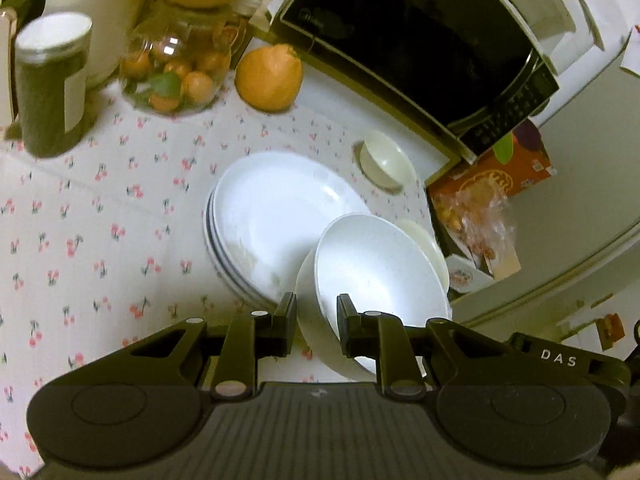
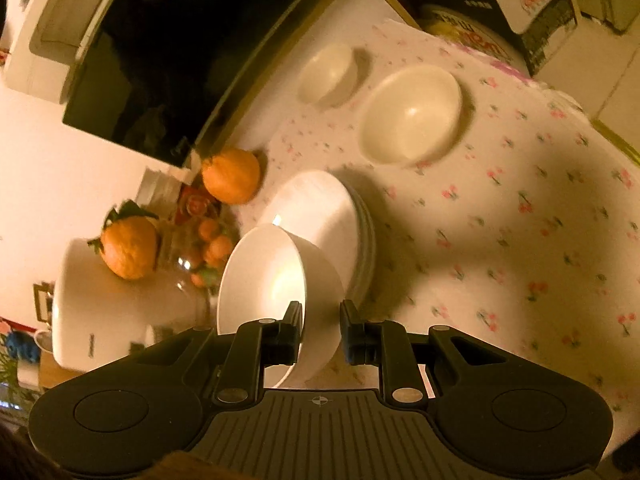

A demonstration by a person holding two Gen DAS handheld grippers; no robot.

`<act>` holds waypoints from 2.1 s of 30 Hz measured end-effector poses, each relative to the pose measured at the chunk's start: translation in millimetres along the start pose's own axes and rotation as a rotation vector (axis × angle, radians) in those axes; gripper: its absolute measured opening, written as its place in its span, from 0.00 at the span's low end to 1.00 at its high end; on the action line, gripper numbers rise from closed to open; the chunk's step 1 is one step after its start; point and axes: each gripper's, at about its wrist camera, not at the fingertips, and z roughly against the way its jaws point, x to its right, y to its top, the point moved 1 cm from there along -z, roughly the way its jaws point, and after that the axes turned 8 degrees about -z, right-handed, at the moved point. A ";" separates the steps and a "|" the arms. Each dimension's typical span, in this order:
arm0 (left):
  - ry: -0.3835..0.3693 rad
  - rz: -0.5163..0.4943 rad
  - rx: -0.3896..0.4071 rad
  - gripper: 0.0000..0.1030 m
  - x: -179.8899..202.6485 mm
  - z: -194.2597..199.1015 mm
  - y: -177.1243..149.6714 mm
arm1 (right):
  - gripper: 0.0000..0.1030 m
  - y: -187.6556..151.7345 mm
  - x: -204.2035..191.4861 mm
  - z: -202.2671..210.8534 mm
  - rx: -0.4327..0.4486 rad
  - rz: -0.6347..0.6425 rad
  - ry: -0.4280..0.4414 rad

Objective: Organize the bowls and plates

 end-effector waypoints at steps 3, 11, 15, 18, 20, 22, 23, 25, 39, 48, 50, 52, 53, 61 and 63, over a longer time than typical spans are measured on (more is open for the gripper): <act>-0.010 -0.013 -0.013 0.17 -0.3 0.4 -11.7 | 0.20 -4.8 10.9 3.2 -0.017 -0.008 -0.023; -0.037 -0.038 -0.092 0.19 -2.6 -5.5 -36.1 | 0.20 -9.6 27.7 10.9 -0.033 0.006 -0.069; -0.041 -0.043 -0.141 0.20 -5.2 -10.1 -43.2 | 0.20 -10.4 32.4 7.4 -0.051 0.013 -0.103; -0.035 -0.052 -0.168 0.21 -5.2 -13.2 -47.7 | 0.20 -12.6 33.1 2.1 -0.060 0.039 -0.152; -0.028 -0.061 -0.177 0.21 -3.8 -14.3 -49.1 | 0.20 -13.8 34.3 -2.1 -0.070 0.045 -0.179; -0.029 -0.060 -0.182 0.21 -3.7 -14.8 -48.6 | 0.20 -14.1 36.8 -5.5 -0.077 0.040 -0.197; -0.030 -0.062 -0.185 0.21 -3.8 -15.1 -48.4 | 0.20 -13.8 38.0 -6.2 -0.081 0.037 -0.203; -0.028 -0.066 -0.188 0.21 -3.9 -15.8 -47.9 | 0.20 -13.5 41.1 -8.1 -0.090 0.024 -0.207; -0.028 -0.090 -0.245 0.22 -2.9 -26.5 -47.5 | 0.22 -14.4 41.3 -15.2 -0.097 0.043 -0.243; -0.032 -0.134 -0.271 0.44 1.0 -24.1 -43.3 | 0.48 -13.3 35.3 -14.7 -0.095 0.104 -0.260; -0.029 -0.154 -0.266 0.50 2.8 -20.7 -41.0 | 0.53 -11.2 30.2 -10.8 -0.070 0.147 -0.266; -0.023 -0.174 -0.260 0.59 5.0 -17.6 -37.8 | 0.56 -7.7 26.1 -7.4 -0.052 0.177 -0.263; -0.018 -0.189 -0.255 0.60 6.8 -15.4 -35.2 | 0.58 -5.1 24.2 -5.4 -0.040 0.187 -0.260; 0.050 -0.339 -0.177 0.77 30.3 -10.8 -6.0 | 0.64 27.9 20.6 -1.5 0.061 0.218 -0.290; 0.054 -0.358 -0.175 0.79 36.0 -15.0 0.2 | 0.64 36.9 22.7 -2.0 0.076 0.205 -0.293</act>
